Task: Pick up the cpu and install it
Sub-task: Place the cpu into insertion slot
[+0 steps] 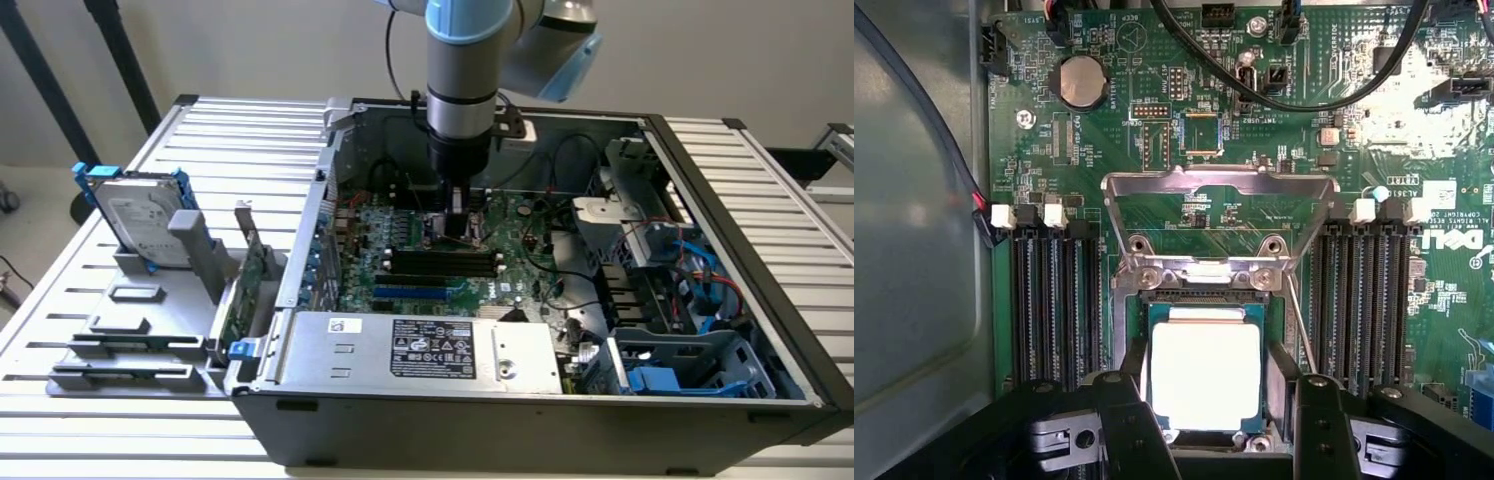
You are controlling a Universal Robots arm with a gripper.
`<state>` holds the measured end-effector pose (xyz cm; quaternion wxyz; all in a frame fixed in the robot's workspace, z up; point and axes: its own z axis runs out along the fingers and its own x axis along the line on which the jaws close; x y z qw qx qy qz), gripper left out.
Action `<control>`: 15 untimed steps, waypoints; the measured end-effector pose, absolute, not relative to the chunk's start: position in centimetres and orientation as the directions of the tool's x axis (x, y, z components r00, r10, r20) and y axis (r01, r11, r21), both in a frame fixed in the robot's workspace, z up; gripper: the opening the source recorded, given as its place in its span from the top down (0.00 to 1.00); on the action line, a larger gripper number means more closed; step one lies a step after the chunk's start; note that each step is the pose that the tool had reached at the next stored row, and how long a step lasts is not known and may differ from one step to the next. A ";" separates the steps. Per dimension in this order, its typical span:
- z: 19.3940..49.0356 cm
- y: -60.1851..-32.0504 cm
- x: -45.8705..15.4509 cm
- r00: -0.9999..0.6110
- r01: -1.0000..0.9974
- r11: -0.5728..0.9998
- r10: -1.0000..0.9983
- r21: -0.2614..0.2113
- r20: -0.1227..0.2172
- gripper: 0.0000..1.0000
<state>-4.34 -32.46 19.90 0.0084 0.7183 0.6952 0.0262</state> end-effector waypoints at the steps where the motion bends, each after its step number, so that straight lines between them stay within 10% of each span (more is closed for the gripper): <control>1: 19.8 -32.4 -4.3 0.032 0.998 -0.033 0.999 0.048 0.026 0.45; 15: 19.6 -32.3 -4.3 0.032 0.998 -0.033 0.999 0.049 0.025 0.45</control>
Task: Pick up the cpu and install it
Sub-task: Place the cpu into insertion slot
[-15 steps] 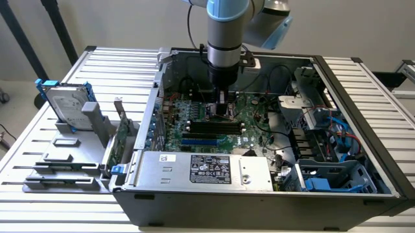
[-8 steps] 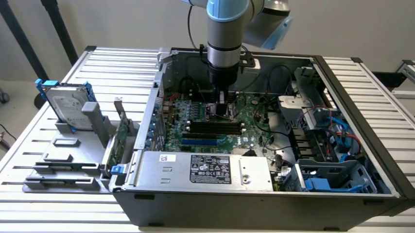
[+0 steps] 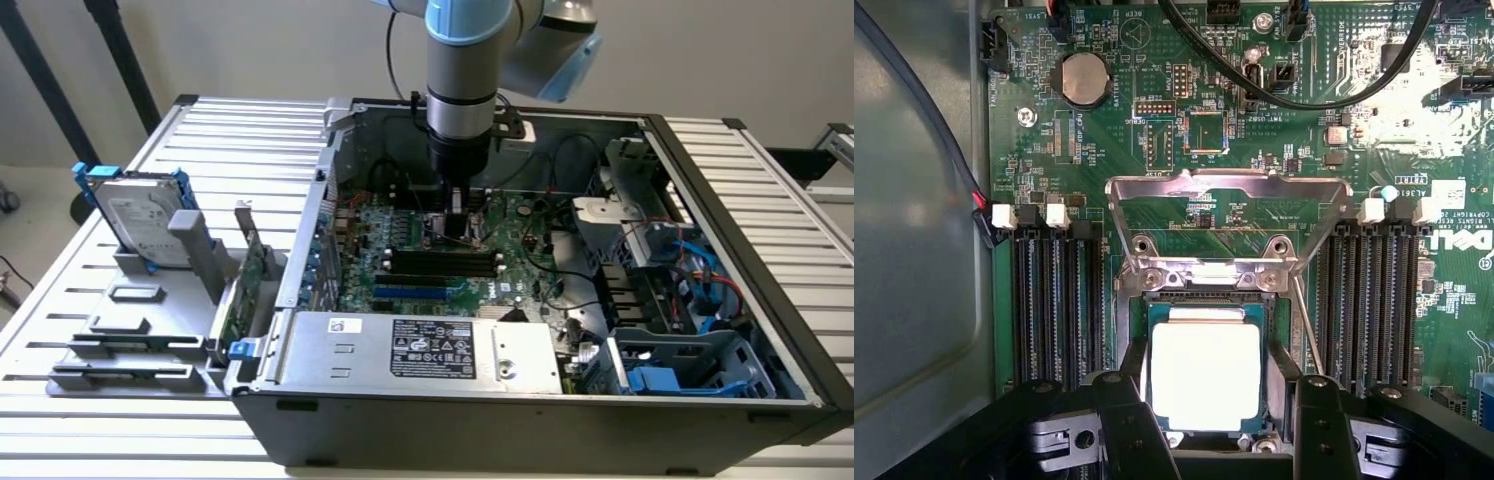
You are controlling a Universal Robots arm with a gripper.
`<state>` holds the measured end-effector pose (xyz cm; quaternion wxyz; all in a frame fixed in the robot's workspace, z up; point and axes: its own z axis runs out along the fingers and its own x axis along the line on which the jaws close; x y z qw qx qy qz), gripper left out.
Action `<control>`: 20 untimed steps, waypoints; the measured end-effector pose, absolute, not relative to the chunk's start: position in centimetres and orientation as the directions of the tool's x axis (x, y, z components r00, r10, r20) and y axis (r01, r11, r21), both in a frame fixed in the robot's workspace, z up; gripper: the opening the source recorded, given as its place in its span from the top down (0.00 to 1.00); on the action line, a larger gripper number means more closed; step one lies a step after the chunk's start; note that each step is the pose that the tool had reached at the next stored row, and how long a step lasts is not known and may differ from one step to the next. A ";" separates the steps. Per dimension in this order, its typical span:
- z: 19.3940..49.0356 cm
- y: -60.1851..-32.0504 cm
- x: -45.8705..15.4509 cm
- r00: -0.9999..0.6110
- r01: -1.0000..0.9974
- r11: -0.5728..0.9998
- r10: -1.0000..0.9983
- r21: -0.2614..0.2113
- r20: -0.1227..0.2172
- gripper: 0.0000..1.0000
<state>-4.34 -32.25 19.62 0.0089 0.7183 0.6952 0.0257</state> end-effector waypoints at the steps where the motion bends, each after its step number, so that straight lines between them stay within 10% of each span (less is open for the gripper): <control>1: 19.6 -32.3 -4.3 0.032 0.998 -0.033 0.999 0.049 0.025 0.45; 20: 20.0 -32.3 -4.3 0.032 0.998 -0.033 0.999 0.049 0.018 0.45</control>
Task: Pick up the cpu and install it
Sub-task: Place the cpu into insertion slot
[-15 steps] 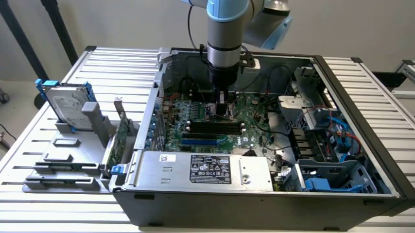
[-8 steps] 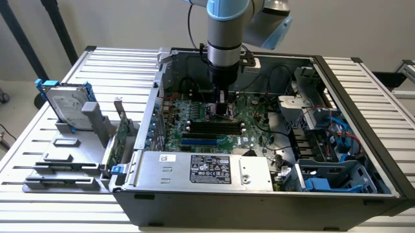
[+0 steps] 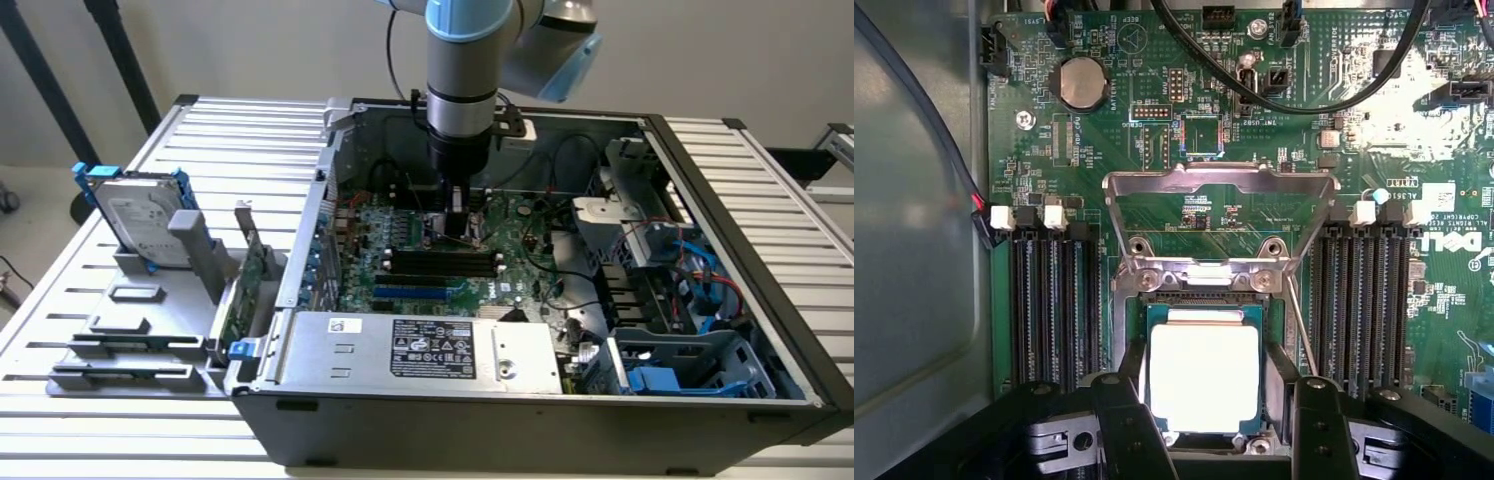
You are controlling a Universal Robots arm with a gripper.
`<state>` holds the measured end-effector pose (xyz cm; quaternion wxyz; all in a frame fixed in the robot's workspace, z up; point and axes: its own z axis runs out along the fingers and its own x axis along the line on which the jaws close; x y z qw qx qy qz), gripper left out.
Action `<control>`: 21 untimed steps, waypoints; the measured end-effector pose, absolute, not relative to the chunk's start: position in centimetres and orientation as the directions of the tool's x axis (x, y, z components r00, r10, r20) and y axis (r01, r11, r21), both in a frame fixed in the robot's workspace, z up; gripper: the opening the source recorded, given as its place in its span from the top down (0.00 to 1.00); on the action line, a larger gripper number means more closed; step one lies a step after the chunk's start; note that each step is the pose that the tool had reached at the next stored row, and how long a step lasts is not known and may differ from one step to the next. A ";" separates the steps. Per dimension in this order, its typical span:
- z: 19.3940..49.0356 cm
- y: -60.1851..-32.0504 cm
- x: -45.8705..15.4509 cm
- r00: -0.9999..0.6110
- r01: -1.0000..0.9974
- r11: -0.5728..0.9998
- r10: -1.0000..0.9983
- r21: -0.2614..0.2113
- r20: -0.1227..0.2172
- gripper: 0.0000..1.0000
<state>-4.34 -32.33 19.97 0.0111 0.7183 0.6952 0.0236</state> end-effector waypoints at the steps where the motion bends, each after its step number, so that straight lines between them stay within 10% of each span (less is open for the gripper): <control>1: 20.0 -32.3 -4.3 0.032 0.998 -0.033 0.999 0.049 0.018 0.45; 21: 19.8 -32.3 -4.3 0.037 0.998 -0.038 0.999 0.050 0.012 0.45</control>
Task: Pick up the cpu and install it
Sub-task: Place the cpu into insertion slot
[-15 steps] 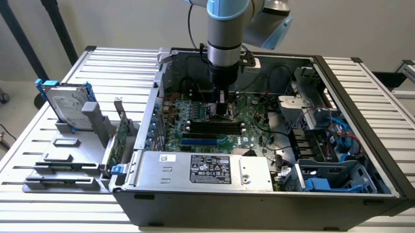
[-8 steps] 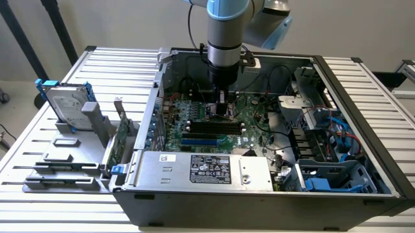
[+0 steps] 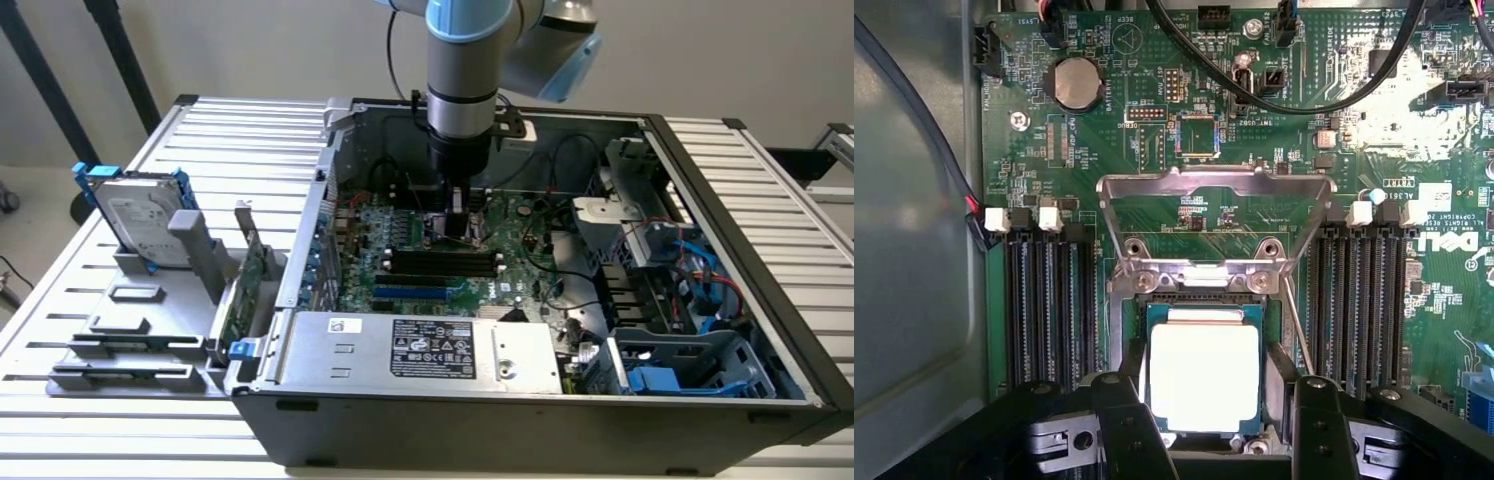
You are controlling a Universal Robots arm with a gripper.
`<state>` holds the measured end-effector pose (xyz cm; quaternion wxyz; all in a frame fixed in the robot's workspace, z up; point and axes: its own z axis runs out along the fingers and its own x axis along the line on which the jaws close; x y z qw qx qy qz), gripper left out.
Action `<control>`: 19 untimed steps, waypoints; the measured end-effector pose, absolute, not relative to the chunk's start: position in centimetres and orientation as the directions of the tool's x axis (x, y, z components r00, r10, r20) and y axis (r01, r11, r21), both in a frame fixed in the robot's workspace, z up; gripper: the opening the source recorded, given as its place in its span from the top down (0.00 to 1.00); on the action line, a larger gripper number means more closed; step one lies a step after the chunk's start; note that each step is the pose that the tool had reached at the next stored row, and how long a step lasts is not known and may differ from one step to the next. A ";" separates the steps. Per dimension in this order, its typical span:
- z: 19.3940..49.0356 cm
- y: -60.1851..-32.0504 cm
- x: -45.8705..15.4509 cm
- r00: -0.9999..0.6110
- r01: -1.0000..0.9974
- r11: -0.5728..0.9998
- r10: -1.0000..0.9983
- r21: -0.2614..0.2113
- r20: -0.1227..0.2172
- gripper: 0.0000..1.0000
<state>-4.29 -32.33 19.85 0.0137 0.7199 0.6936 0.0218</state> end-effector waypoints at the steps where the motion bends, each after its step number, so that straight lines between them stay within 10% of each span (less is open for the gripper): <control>1: 19.8 -32.3 -4.3 0.037 0.998 -0.038 0.999 0.050 0.012 0.45; 19: 19.8 -32.3 -4.3 0.039 0.998 -0.039 0.999 0.052 0.012 0.37</control>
